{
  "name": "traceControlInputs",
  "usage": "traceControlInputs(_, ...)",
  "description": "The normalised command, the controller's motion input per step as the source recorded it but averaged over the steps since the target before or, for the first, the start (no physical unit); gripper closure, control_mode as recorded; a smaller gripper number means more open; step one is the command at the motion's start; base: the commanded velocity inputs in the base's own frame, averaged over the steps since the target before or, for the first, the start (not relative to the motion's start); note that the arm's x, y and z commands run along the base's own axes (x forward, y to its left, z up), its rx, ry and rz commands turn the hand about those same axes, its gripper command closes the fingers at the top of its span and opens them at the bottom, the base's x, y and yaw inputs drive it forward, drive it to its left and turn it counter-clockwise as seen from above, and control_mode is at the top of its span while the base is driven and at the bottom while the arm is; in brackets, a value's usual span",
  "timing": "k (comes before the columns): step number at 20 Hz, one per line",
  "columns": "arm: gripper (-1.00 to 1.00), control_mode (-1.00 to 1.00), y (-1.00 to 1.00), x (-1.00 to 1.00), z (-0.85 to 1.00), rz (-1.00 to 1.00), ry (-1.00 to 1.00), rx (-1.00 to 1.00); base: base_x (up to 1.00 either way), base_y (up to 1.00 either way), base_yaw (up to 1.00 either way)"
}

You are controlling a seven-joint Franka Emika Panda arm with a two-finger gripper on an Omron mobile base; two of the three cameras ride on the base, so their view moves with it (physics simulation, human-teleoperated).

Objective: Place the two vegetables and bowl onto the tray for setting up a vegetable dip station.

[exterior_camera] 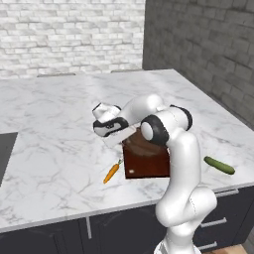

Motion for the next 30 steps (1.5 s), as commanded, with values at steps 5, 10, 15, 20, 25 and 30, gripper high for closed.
traceControlInputs(5, -1.0, -1.0, 0.0, -0.15, 0.15, -0.09, -0.14, 0.0, 0.0, 0.0, 0.0)
traceControlInputs(10, -1.0, -1.0, 0.01, -0.27, 0.3, -0.1, -0.28, 0.0, 0.0, 0.0, 0.0)
traceControlInputs(15, -1.0, -1.0, 0.18, -0.36, 0.22, -0.14, -0.22, 0.0, 0.0, 0.0, 0.0)
traceControlInputs(20, -1.0, -1.0, 0.19, -0.45, 0.16, -0.2, -0.16, 0.02, 0.0, 0.0, 0.0)
traceControlInputs(25, -1.0, -1.0, 0.17, -0.41, 0.14, -0.09, -0.13, 0.06, 0.0, 0.0, 0.0)
traceControlInputs(30, -1.0, -1.0, 0.13, -0.41, 0.14, -0.04, -0.1, 0.1, 0.0, 0.0, 0.0)
